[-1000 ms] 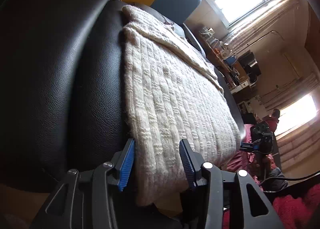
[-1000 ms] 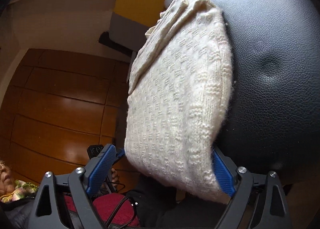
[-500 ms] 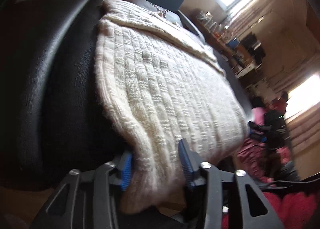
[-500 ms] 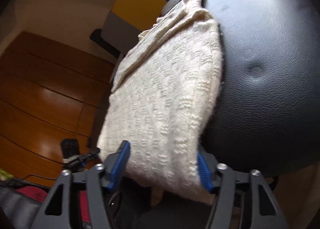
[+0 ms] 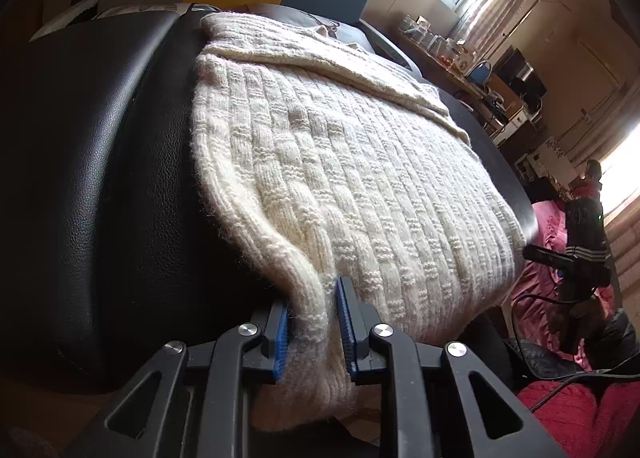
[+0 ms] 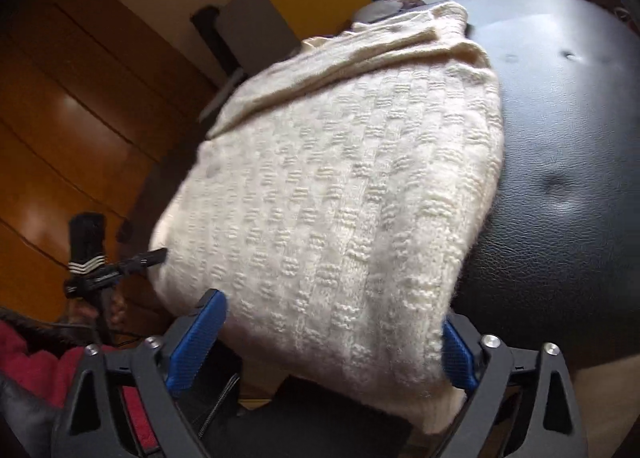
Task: Fold clothes
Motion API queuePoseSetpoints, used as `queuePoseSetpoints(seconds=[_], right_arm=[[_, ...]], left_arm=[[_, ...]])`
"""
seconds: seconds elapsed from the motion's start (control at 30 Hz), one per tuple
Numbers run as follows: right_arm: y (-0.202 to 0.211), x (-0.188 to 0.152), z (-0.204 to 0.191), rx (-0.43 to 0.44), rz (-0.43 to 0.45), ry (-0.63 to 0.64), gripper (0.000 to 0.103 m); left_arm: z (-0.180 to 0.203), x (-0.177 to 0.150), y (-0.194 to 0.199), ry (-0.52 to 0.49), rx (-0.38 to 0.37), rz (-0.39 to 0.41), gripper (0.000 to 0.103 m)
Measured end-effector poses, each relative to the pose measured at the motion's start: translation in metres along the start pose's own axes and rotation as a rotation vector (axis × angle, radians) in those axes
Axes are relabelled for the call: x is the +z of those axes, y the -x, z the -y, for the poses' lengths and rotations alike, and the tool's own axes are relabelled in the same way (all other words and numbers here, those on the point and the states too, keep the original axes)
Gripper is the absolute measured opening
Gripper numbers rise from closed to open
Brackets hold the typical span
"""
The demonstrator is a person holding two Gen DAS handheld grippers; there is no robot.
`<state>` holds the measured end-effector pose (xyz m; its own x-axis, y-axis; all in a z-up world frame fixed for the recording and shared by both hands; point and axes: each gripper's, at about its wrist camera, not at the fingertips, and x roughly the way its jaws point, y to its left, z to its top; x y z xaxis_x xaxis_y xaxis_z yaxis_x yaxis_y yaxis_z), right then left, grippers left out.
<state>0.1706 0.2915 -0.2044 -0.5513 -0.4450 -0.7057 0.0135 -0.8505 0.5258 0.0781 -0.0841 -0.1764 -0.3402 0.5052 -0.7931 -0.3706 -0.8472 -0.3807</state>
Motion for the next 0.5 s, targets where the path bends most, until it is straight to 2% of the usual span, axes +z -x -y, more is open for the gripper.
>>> queuePoseSetpoints(seconds=[0.03, 0.07, 0.1, 0.17, 0.23, 0.33, 0.43, 0.5], right_arm=[[0.002, -0.001, 0.003, -0.031, -0.001, -0.012, 0.069], [0.004, -0.002, 0.007, -0.062, -0.002, -0.024, 0.045], [0.006, -0.003, 0.010, -0.093, -0.003, -0.036, 0.011], [0.011, -0.005, 0.016, -0.153, -0.004, -0.058, 0.012], [0.011, -0.007, 0.013, -0.176, 0.002, -0.042, 0.012], [0.010, -0.006, 0.004, -0.116, -0.002, -0.024, 0.012], [0.004, -0.003, -0.002, -0.056, -0.013, -0.017, 0.012], [0.003, -0.001, 0.000, -0.015, -0.005, -0.045, 0.012]], left_arm=[[0.002, 0.001, 0.000, -0.002, 0.018, -0.006, 0.021], [0.004, 0.002, 0.000, -0.005, 0.035, -0.011, 0.017], [0.006, 0.001, 0.000, -0.015, 0.048, -0.006, 0.013], [0.010, 0.001, 0.000, -0.033, 0.075, 0.004, 0.011], [0.011, -0.001, 0.003, -0.037, 0.083, 0.016, 0.010], [-0.002, -0.001, 0.010, 0.018, -0.007, 0.017, 0.008], [-0.019, -0.002, 0.021, 0.084, -0.141, 0.043, 0.008], [-0.022, -0.003, 0.033, 0.078, -0.198, 0.058, 0.008]])
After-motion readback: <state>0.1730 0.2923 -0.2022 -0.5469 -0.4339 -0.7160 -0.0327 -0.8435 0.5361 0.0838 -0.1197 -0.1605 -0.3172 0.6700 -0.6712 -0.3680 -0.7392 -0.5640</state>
